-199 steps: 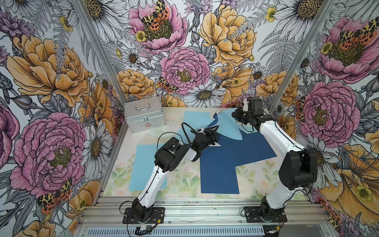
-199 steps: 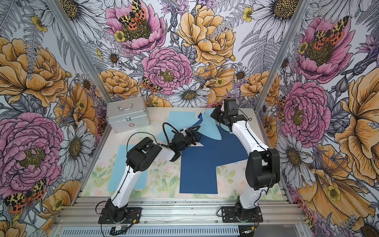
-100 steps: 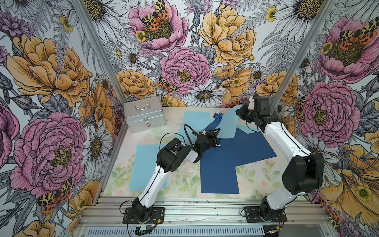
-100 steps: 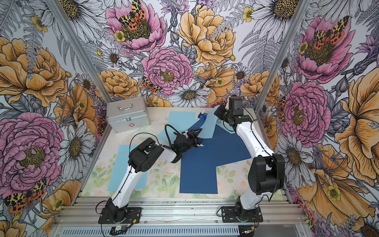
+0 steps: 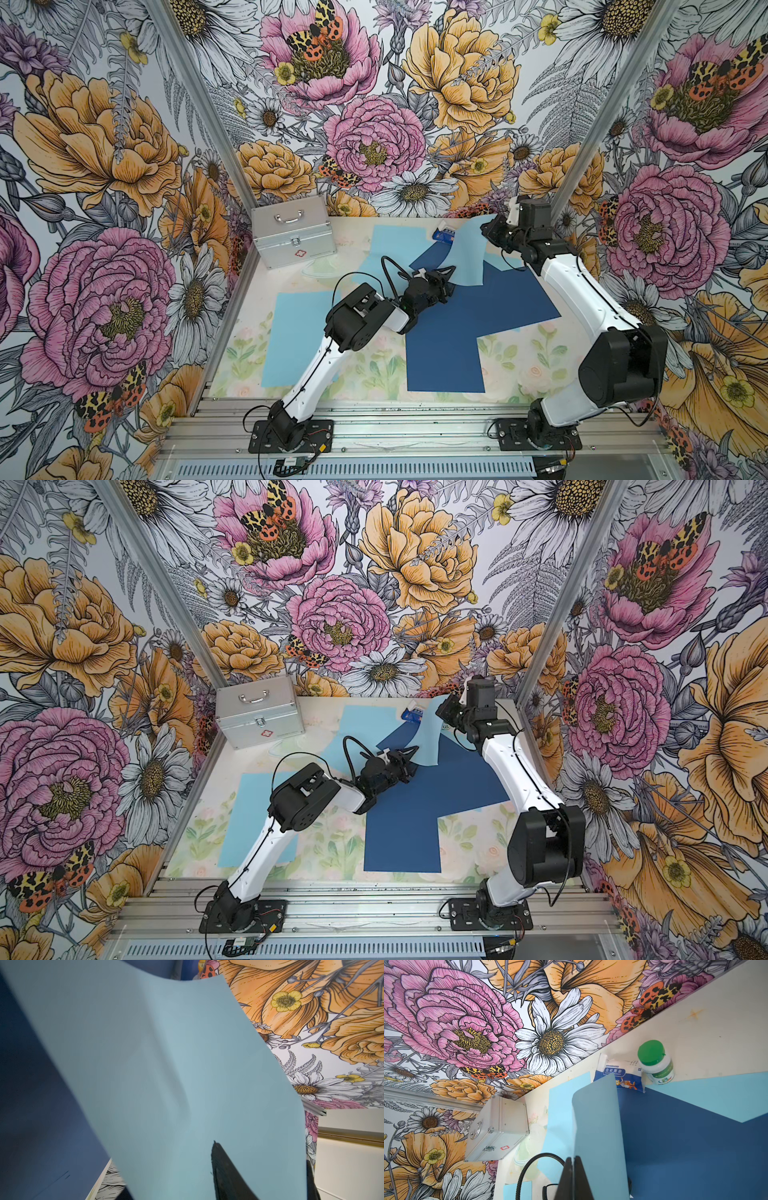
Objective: Sort the scattered colored papers by color
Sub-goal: Pick up the colored paper.
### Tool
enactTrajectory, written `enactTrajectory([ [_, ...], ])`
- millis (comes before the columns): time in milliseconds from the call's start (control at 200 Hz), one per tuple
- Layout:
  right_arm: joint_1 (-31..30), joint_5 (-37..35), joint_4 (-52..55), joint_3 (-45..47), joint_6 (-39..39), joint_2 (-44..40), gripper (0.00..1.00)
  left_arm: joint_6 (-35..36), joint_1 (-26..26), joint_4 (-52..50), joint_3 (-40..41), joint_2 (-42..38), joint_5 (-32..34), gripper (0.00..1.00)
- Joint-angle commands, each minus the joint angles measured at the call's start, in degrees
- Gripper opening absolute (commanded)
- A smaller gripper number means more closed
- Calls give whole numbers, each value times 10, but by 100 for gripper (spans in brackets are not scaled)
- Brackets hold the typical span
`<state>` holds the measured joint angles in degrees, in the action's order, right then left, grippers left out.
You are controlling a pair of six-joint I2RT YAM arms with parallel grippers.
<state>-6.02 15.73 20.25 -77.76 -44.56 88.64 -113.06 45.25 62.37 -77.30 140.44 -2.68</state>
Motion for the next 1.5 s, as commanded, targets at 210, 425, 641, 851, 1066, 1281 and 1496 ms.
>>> enactTrajectory([
  [210,8,-21,-13,43,6,-40,0,-2,-8,28,9,5,19,18],
  [425,18,-22,-12,67,11,-58,0,12,-15,-4,22,-8,-9,3],
  [641,32,-14,-10,98,18,-71,0,72,-39,-90,35,-51,-69,0],
  [851,57,-1,26,119,65,-90,43,220,-82,-238,27,-115,-184,0],
  [1066,82,-4,73,128,134,-115,65,695,-105,-873,-187,-196,-169,0],
  [1281,74,68,35,155,165,-109,69,936,-54,-1175,-403,-198,136,0],
  [1496,52,160,-126,241,175,-156,89,1010,-18,-1215,-453,-241,320,0],
])
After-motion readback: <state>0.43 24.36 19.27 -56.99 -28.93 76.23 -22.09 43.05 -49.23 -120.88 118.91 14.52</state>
